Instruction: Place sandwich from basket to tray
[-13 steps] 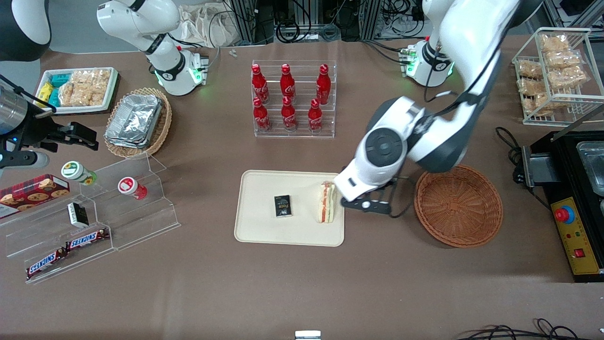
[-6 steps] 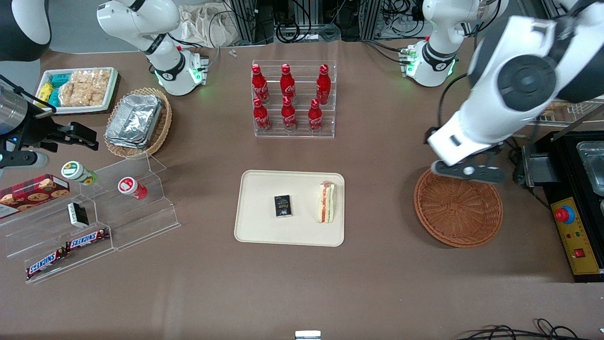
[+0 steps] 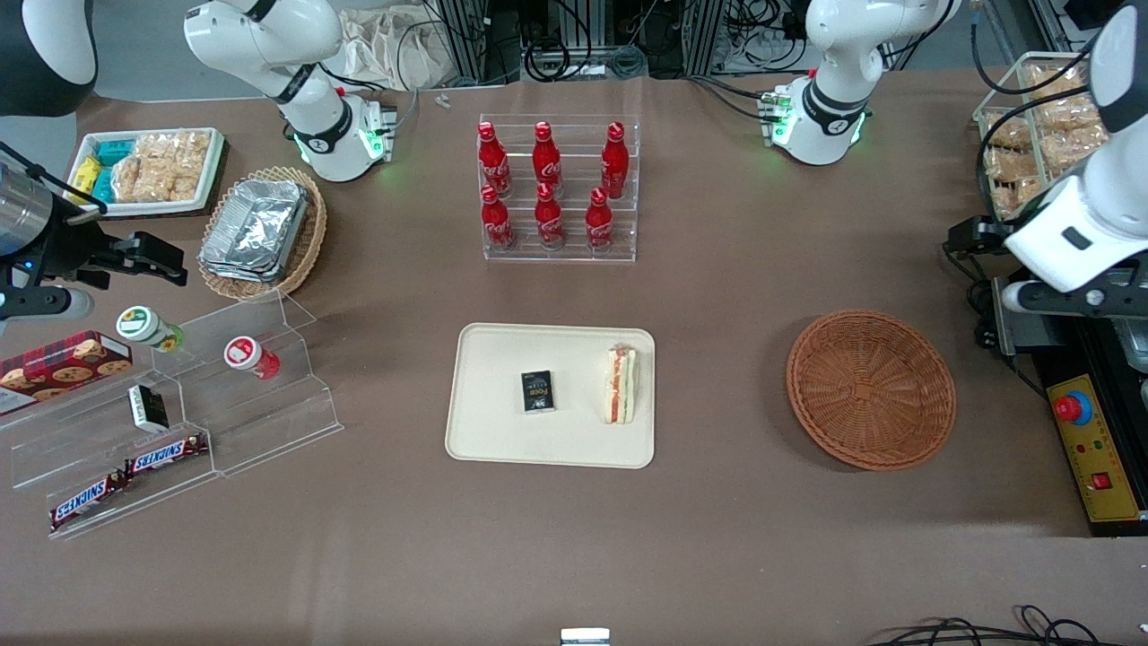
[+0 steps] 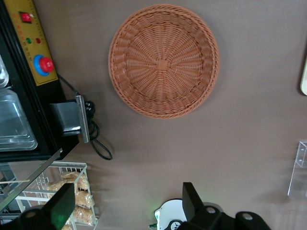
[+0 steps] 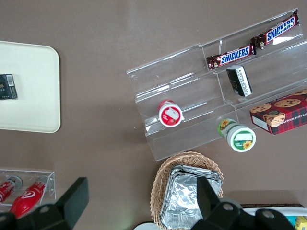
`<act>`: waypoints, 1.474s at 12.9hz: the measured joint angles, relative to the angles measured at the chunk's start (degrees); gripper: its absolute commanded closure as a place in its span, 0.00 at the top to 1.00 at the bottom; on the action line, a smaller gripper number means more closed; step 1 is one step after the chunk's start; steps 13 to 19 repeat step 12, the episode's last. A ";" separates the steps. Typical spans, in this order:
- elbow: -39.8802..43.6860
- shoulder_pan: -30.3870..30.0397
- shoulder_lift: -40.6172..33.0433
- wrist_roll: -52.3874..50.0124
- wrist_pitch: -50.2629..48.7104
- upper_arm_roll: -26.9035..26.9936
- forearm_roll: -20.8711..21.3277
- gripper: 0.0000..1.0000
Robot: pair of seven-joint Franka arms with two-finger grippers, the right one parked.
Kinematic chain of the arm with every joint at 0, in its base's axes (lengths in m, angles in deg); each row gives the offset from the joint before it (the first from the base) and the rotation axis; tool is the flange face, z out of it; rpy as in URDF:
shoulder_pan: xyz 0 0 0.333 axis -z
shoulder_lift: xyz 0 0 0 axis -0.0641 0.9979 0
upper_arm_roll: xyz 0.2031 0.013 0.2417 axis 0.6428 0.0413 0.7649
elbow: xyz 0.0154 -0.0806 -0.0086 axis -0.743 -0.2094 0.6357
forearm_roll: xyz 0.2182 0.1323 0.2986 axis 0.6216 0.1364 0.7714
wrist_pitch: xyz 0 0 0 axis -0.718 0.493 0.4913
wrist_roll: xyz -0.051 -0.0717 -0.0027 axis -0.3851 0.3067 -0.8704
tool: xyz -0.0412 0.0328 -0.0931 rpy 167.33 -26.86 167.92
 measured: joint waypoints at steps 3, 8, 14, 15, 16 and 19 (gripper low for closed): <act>0.00 -2.06 -0.79 -0.10 0.01 -0.03 -1.15 1.00; -0.15 -5.89 -3.35 -0.22 0.24 0.55 -4.22 1.00; -0.73 7.00 -3.65 -0.52 0.25 15.62 -6.66 1.00; -0.73 7.00 -3.65 -0.52 0.25 15.62 -6.66 1.00; -0.73 7.00 -3.65 -0.52 0.25 15.62 -6.66 1.00; -0.73 7.00 -3.65 -0.52 0.25 15.62 -6.66 1.00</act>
